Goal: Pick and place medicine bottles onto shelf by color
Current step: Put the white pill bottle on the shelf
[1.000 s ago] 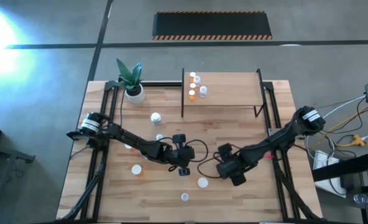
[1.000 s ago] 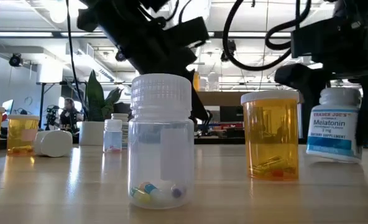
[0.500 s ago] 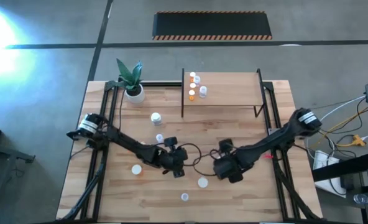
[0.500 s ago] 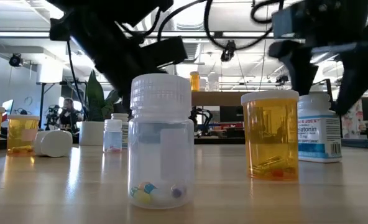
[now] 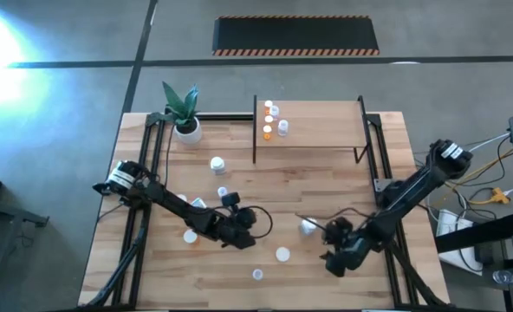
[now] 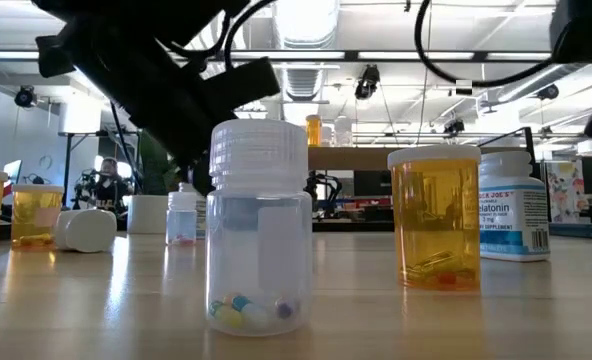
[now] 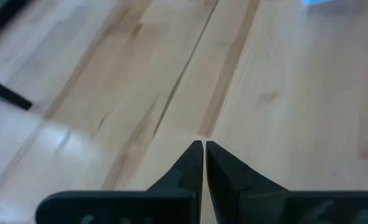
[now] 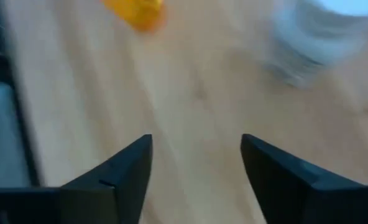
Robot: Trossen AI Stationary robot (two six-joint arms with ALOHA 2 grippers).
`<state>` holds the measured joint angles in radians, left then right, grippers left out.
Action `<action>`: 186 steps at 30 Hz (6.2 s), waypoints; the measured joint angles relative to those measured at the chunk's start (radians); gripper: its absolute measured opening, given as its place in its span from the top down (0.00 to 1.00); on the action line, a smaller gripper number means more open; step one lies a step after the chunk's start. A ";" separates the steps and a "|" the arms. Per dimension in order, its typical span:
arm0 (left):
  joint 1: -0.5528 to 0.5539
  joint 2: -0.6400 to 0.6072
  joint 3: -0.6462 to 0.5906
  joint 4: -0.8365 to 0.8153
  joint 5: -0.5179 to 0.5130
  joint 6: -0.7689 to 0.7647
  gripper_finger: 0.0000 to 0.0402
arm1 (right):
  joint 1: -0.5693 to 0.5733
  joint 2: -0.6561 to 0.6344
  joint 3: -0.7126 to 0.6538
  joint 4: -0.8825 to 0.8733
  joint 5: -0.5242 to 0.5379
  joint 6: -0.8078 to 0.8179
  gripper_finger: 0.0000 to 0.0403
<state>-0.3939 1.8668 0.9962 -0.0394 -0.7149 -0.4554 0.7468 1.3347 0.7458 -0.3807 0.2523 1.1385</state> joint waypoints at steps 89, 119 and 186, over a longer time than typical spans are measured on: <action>0.000 0.001 -0.087 0.324 0.028 0.095 0.99 | -0.320 0.000 -0.067 0.203 -0.190 -0.841 0.27; 0.001 0.001 -0.087 0.338 0.032 0.096 0.99 | -0.193 0.110 -0.058 0.445 0.091 -0.760 0.49; 0.008 0.001 -0.087 0.376 0.029 0.121 0.99 | -1.801 -0.041 0.569 -0.465 -0.480 -1.714 0.39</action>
<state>-0.3859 1.8679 0.9092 0.3371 -0.6857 -0.3340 -1.0542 1.2934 1.3151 -0.8460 -0.2279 -0.5753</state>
